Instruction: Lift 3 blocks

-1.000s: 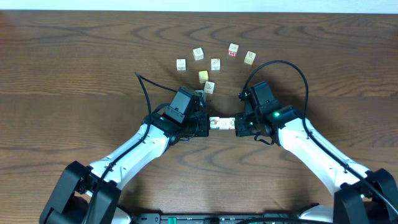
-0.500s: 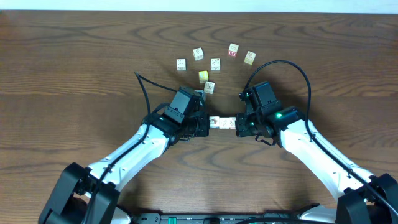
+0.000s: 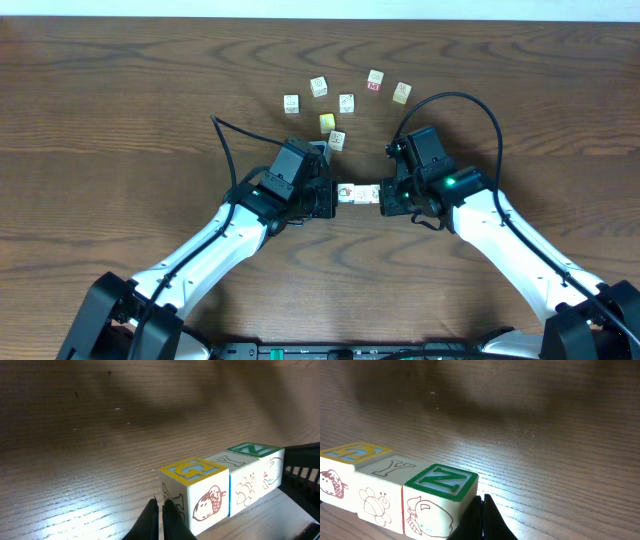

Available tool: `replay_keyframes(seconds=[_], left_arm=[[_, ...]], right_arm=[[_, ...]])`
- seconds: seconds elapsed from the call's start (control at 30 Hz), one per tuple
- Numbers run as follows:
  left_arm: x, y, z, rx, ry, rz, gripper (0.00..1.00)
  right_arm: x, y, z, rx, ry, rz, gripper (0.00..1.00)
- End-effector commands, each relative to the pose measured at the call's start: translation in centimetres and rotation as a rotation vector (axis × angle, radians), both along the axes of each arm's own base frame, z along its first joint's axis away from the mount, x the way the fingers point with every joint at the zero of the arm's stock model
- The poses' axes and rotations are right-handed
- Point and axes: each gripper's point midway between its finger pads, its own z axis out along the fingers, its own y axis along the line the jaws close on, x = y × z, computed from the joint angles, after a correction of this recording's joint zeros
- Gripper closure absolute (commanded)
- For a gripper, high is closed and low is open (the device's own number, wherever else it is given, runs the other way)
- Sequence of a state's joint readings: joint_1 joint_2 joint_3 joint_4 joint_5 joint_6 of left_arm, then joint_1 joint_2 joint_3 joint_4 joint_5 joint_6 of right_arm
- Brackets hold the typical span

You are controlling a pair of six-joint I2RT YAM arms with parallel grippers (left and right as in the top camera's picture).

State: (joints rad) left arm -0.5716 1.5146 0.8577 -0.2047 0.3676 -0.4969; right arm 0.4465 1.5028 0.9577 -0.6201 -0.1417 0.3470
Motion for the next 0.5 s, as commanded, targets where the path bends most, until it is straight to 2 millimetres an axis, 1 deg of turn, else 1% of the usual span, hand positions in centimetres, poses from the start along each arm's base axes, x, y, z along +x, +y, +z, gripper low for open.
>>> replay_keyframes(seconds=[0.0, 0.2, 0.47], left_arm=[[-0.5, -2.8, 3.2, -0.108, -0.038, -0.092, 0.93], [-0.5, -2.8, 4.5, -0.127, -0.069, -0.093, 0.93], [-0.5, -2.8, 4.7, -0.13, -0.072, -0.093, 0.93]], right_arm=[[-0.5, 3.8, 3.0, 0.157, -0.015, 0.123, 0.99], [-0.6, 3.8, 2.9, 0.154, -0.008, 0.122, 0.99], [-0.7, 3.7, 3.0, 0.152, -0.004, 0.123, 0.99]])
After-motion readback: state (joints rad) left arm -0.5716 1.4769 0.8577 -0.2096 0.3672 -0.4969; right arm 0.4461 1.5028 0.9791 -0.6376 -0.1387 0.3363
